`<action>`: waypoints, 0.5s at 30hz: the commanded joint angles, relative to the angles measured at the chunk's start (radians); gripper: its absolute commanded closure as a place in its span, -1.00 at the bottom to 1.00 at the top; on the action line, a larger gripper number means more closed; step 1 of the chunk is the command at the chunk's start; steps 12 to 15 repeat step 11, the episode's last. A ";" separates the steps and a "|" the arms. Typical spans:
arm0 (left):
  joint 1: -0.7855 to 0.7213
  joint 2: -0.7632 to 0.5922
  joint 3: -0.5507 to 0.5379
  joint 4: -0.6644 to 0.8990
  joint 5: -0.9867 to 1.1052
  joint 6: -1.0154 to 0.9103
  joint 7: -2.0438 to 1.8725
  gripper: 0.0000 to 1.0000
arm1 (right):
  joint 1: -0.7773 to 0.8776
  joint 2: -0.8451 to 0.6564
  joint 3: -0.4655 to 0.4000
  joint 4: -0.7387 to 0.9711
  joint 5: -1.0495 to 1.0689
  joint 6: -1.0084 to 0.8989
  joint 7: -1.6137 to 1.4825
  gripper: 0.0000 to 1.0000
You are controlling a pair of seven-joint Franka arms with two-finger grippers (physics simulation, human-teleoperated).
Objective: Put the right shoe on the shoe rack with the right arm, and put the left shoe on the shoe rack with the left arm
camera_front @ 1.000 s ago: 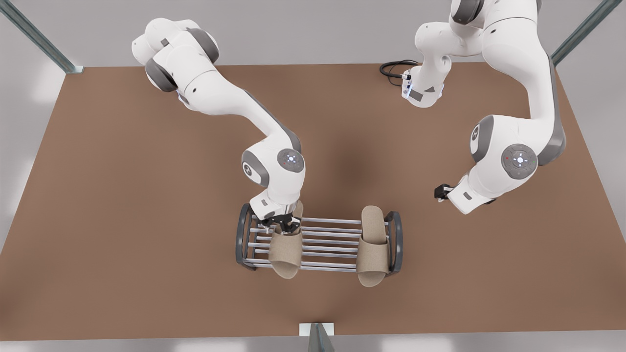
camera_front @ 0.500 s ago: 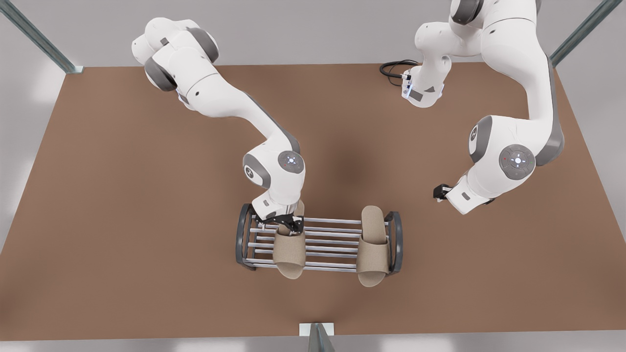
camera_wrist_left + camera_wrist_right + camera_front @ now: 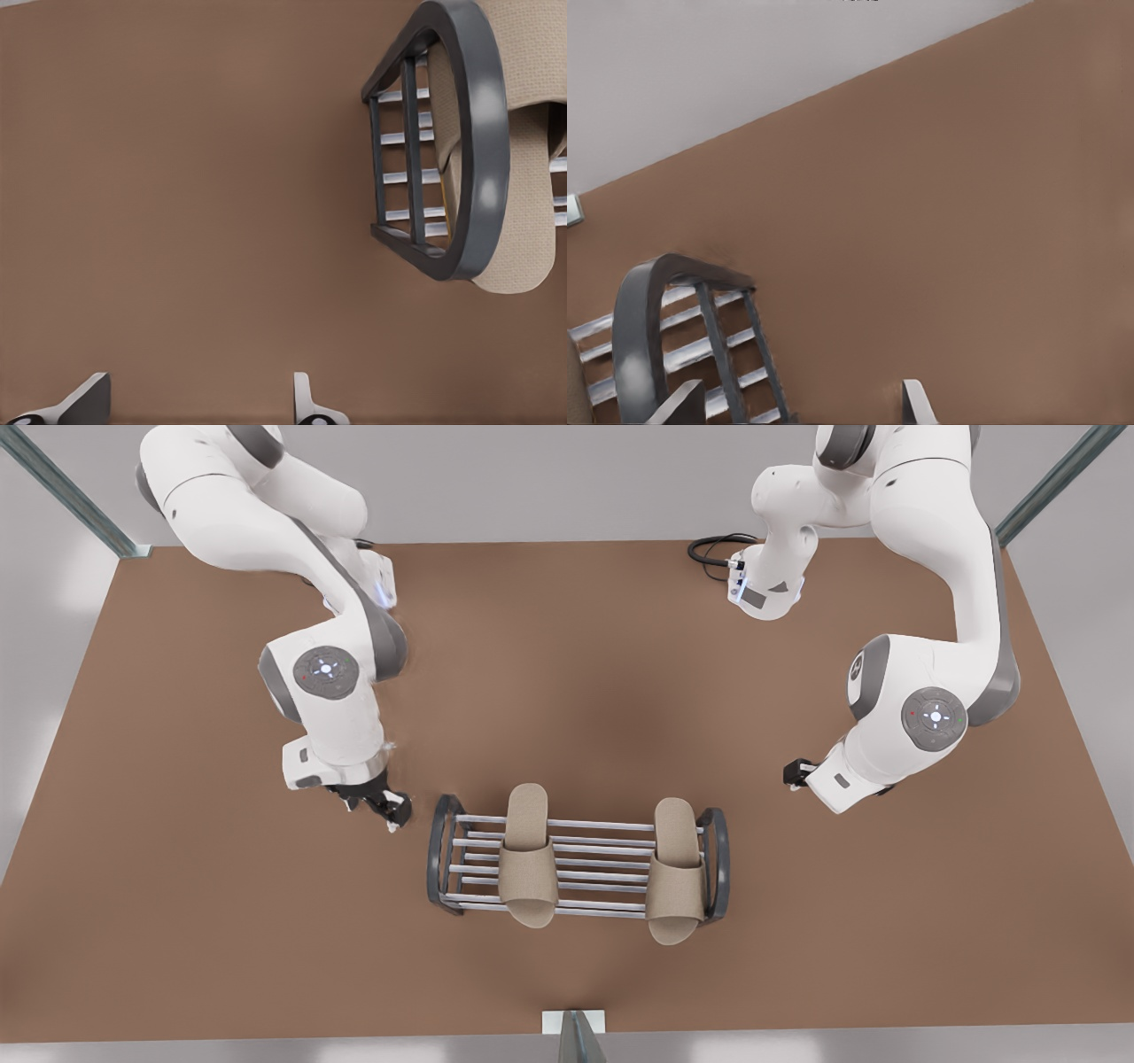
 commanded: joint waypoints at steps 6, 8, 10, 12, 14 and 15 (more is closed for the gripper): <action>-0.011 0.037 -0.002 0.051 -0.007 0.002 -0.064 -1.00 | 0.203 -0.271 -0.755 0.032 0.555 -0.325 -1.069 -1.00; -0.014 0.045 -0.002 0.053 -0.002 0.001 -0.064 -1.00 | 0.243 -0.279 -0.749 0.028 0.560 -0.321 -1.069 -1.00; -0.020 0.088 -0.002 0.134 -0.002 -0.041 -0.063 -1.00 | 0.228 -0.247 -0.742 0.037 0.558 -0.275 -1.074 -1.00; -0.020 0.088 -0.002 0.134 -0.002 -0.041 -0.063 -1.00 | 0.243 -0.231 -0.739 0.037 0.558 -0.232 -1.072 -1.00; -0.020 0.088 -0.002 0.134 -0.002 -0.041 -0.063 -1.00 | 0.243 -0.231 -0.739 0.037 0.558 -0.232 -1.072 -1.00; -0.020 0.088 -0.002 0.134 -0.002 -0.041 -0.063 -1.00 | 0.243 -0.231 -0.739 0.037 0.558 -0.232 -1.072 -1.00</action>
